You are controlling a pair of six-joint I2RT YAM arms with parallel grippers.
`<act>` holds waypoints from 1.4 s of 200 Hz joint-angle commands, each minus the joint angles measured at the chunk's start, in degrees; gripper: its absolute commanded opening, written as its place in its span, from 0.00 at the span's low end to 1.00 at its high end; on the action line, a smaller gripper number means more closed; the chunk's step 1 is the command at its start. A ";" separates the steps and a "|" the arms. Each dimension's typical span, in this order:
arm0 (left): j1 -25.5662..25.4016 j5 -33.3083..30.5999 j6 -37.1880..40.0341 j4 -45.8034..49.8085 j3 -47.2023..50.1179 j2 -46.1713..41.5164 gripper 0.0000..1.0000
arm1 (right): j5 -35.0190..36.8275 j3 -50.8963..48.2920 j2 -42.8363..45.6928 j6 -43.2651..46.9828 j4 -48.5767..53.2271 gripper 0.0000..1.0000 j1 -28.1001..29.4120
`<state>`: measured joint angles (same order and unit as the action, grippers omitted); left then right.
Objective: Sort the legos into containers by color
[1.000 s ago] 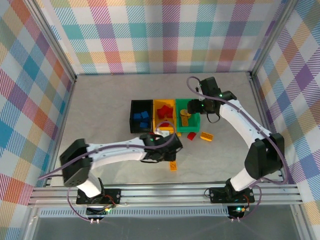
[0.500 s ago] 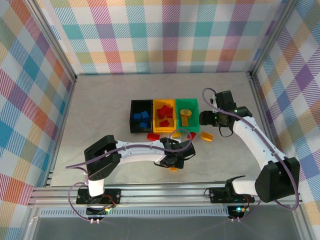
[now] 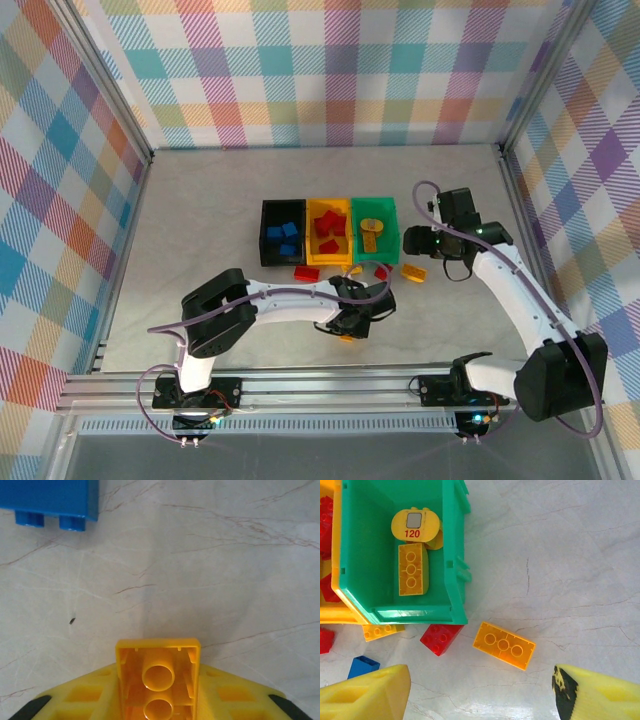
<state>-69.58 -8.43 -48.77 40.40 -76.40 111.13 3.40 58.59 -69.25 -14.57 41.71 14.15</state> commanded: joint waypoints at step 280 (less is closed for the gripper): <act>22.60 0.06 25.48 -2.10 -47.74 21.71 0.63 | -6.19 -10.93 -4.57 -6.99 -3.22 0.80 -4.44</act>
<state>-48.07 -8.95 -24.01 38.63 -122.26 133.14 -1.21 47.72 -73.58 -21.02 39.90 10.07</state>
